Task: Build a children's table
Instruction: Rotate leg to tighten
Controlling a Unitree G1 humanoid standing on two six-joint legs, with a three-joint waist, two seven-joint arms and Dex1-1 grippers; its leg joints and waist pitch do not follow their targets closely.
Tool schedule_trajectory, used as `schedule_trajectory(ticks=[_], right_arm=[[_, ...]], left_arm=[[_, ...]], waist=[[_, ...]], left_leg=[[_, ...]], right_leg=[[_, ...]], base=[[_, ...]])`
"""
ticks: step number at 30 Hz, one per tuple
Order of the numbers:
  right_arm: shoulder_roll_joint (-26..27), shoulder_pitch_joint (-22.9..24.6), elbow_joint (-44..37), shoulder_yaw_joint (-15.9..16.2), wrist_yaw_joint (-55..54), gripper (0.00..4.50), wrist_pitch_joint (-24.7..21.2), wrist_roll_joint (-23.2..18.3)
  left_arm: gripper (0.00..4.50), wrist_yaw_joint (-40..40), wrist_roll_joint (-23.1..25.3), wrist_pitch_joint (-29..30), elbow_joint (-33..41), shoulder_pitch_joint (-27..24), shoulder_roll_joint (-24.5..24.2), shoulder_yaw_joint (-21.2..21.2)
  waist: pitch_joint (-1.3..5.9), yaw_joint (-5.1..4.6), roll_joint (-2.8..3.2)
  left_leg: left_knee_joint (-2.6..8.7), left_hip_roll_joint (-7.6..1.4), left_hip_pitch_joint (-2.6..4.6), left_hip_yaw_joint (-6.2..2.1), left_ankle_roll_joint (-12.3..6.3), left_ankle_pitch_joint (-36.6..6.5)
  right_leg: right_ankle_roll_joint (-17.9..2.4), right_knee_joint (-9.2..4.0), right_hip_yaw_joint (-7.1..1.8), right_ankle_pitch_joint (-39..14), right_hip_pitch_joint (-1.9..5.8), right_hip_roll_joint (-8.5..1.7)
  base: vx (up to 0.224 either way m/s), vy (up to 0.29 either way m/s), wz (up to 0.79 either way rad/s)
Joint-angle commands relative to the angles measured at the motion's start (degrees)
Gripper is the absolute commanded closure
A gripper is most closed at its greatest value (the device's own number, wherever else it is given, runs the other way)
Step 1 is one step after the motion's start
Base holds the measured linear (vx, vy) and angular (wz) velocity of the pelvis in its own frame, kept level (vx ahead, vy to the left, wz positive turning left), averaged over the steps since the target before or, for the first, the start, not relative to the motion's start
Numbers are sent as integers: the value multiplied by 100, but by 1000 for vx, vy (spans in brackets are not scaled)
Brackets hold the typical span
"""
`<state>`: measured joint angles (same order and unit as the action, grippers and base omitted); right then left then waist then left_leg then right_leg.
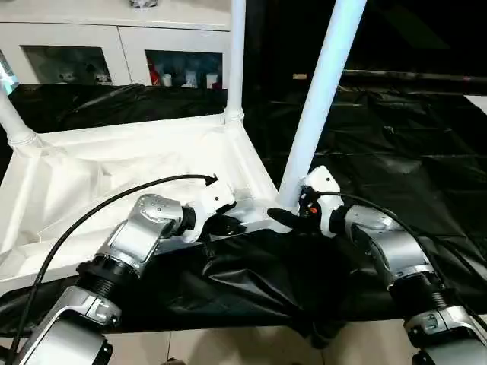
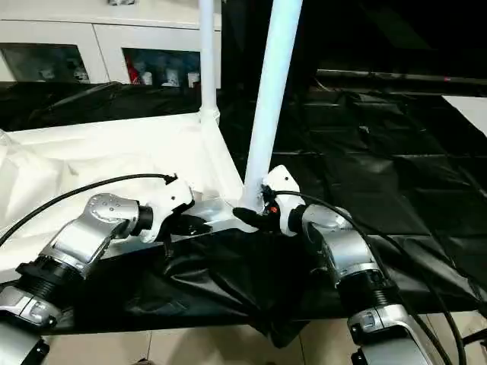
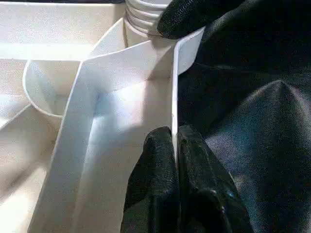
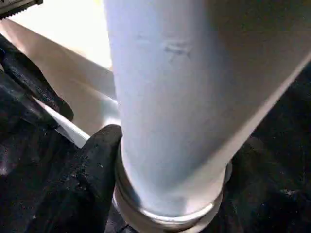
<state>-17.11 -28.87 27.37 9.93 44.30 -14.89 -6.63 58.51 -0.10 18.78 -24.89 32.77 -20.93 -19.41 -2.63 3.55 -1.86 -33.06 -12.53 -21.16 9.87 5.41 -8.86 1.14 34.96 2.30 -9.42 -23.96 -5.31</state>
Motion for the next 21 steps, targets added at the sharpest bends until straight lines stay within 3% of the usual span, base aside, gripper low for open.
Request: schedule_trajectory(ticks=[1, 5, 6, 11, 13, 14, 15, 16, 17, 18, 19, 20, 21], right_arm=[[6, -101, 147, -115, -91, 172, 73, -12], [119, -86, 218, -198, -189, 174, 98, -67], [373, -90, 436, -340, -683, 175, 110, -52], [715, -137, 769, -482, -1469, 175, 111, 42], [1274, -451, 1451, -770, -2883, 175, 114, 116], [1465, -592, 1670, -819, -3262, 175, 134, 138], [1564, -665, 1783, -844, -3458, 175, 143, 150], [1733, -802, 1975, -875, -3766, 175, 166, 166], [1986, -985, 2167, -868, -3871, 175, 231, 116], [2051, -1029, 2221, -875, -3866, 175, 273, 127], [2109, -1059, 2254, -864, -3793, 140, 349, 132], [2109, -1059, 2254, -864, -3793, 140, 349, 132], [2135, -1073, 2261, -846, -3642, 103, 441, 147]], left_arm=[[450, -25, -98, 23, -3, -172, 82, 46], [450, -187, -92, 43, -43, -162, 143, 103], [450, -586, 24, 49, -225, -60, 318, 142], [450, -1123, 144, 91, -499, 112, 615, 200], [450, -1848, 258, 200, -984, 462, 1145, 257], [450, -2057, 297, 227, -1144, 584, 1339, 249], [450, -2164, 317, 240, -1227, 647, 1439, 246], [450, -2337, 351, 262, -1366, 756, 1613, 231], [450, -2471, 411, 265, -1498, 870, 1856, 140], [450, -2484, 438, 257, -1529, 889, 1915, 124], [450, -2478, 444, 221, -1561, 905, 1973, 118], [450, -2478, 444, 221, -1561, 905, 1973, 118], [450, -2438, 429, 144, -1586, 900, 2002, 136]], waist=[[321, 30, -106], [322, 9, -105], [318, 6, -125], [314, -7, -111], [317, -25, -94], [322, -36, -42], [326, -58, -63], [339, -40, -80], [339, -32, -58], [342, -31, -80], [346, -10, -40], [352, -14, -70], [357, -9, -76]], left_leg=[[393, 25, 11, 54, -42, -1849], [396, 22, 12, 50, -34, -1900], [395, 25, 10, 52, -33, -1911], [401, 36, 53, 40, 65, -2088], [408, 46, 44, 37, 104, -2094], [400, 52, 61, 42, 134, -2140], [404, 57, 65, 30, 223, -2163], [400, 67, 82, 27, 229, -2218], [401, 60, 97, 26, 220, -2257], [398, 71, 80, 22, 168, -2294], [402, 72, 67, 18, 104, -2295], [404, 77, 39, 21, 51, -2233], [407, 76, 28, 21, 30, -2180]], right_leg=[[-761, -507, -109, -2378, 231, -160], [-752, -512, -106, -2452, 224, -161], [-738, -520, -106, -2498, 222, -159], [-649, -560, -102, -2799, 176, -167], [-627, -564, -99, -2757, 169, -149], [-649, -563, -120, -2768, 124, -166], [-649, -560, -109, -2718, 134, -144], [-624, -562, -97, -2693, 144, -140], [-621, -564, -102, -2643, 135, -143], [-610, -566, -100, -2549, 147, -133], [-607, -565, -105, -2455, 157, -147], [-611, -561, -102, -2334, 185, -137], [-619, -551, -103, -2266, 199, -137]], base=[[0, 0, 0], [0, 0, 0], [0, 0, 0], [0, 0, 0], [0, 0, 0], [0, 0, 0], [0, 0, 0], [0, 0, 0], [0, 0, 0], [0, 0, 0], [0, 0, 0], [0, 0, 0], [0, 0, 0]])
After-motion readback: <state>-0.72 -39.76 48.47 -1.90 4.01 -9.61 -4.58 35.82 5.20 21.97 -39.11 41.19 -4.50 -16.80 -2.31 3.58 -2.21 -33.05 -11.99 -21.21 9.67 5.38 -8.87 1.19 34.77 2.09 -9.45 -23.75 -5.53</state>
